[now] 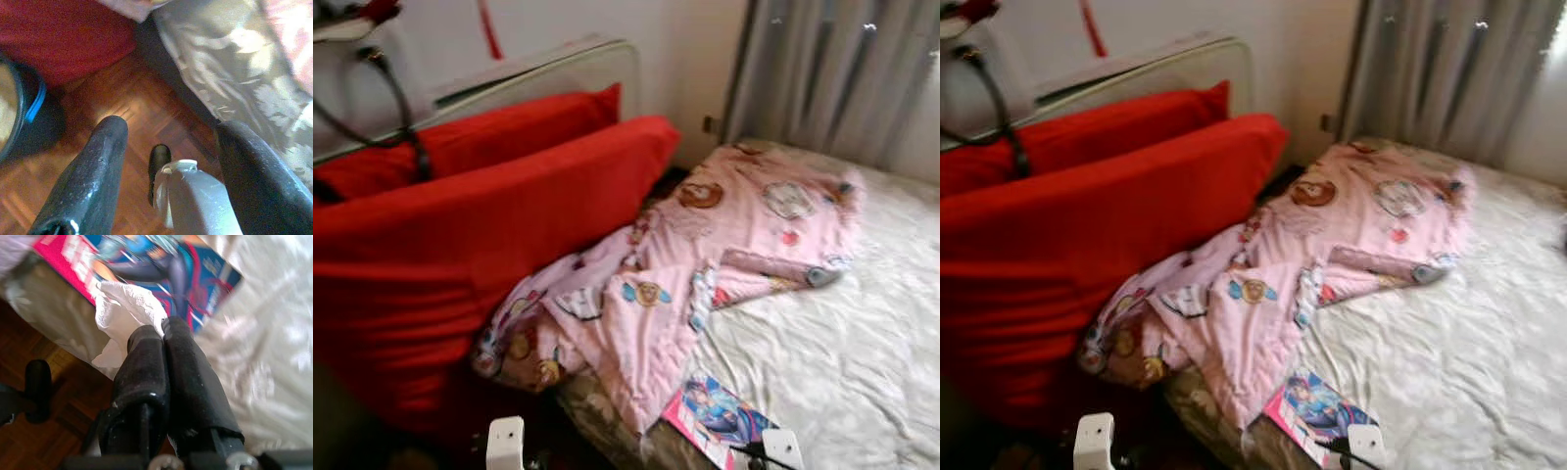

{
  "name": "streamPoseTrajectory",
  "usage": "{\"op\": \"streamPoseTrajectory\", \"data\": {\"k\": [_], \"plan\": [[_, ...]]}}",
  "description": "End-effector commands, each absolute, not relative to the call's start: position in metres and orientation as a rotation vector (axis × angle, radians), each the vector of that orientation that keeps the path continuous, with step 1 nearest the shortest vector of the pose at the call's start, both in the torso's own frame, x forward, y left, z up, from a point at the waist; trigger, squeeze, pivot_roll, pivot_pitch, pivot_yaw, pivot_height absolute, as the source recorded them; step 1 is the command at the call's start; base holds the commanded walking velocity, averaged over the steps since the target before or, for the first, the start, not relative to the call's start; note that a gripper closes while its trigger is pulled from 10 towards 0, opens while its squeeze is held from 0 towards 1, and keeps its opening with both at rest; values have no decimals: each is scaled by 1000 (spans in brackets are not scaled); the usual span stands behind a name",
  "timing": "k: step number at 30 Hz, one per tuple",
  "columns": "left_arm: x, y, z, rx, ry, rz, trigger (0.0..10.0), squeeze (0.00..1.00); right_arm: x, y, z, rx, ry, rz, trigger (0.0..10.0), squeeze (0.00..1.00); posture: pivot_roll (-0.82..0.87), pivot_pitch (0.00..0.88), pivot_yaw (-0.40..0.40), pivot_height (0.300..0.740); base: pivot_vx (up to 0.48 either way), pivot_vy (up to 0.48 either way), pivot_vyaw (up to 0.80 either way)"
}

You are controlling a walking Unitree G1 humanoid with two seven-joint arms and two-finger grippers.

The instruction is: Clean up the room

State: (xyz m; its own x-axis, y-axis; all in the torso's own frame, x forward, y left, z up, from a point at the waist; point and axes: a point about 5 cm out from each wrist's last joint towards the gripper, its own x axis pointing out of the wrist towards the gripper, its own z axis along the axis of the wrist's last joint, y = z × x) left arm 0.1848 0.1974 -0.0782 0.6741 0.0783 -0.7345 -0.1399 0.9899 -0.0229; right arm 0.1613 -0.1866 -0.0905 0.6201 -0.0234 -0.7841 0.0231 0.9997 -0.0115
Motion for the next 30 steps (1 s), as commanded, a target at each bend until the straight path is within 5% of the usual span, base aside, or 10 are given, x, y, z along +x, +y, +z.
{"op": "streamPoseTrajectory", "data": {"k": [1, 10, 21, 30], "plan": [[180, 198, -81, -63, 848, 124, 10000, 0, 159, -183, -92, 6, 912, -21, 10000, 0, -20, 9, -32, 730, 0, 0, 775], [181, 201, -80, -53, 846, 124, 10000, 0, 153, -177, -95, 13, 927, -17, 10000, 0, -15, 24, -25, 730, 0, 0, 744], [180, 201, -81, -47, 860, 119, 10000, 0, 153, -175, -96, 39, 940, -17, 10000, 0, -13, 27, -22, 730, 0, 0, 0], [178, 202, -82, -40, 873, 120, 10000, 0, 154, -176, -95, 47, 939, -19, 10000, 0, -6, 37, -28, 730, 0, 383, 0]]}}
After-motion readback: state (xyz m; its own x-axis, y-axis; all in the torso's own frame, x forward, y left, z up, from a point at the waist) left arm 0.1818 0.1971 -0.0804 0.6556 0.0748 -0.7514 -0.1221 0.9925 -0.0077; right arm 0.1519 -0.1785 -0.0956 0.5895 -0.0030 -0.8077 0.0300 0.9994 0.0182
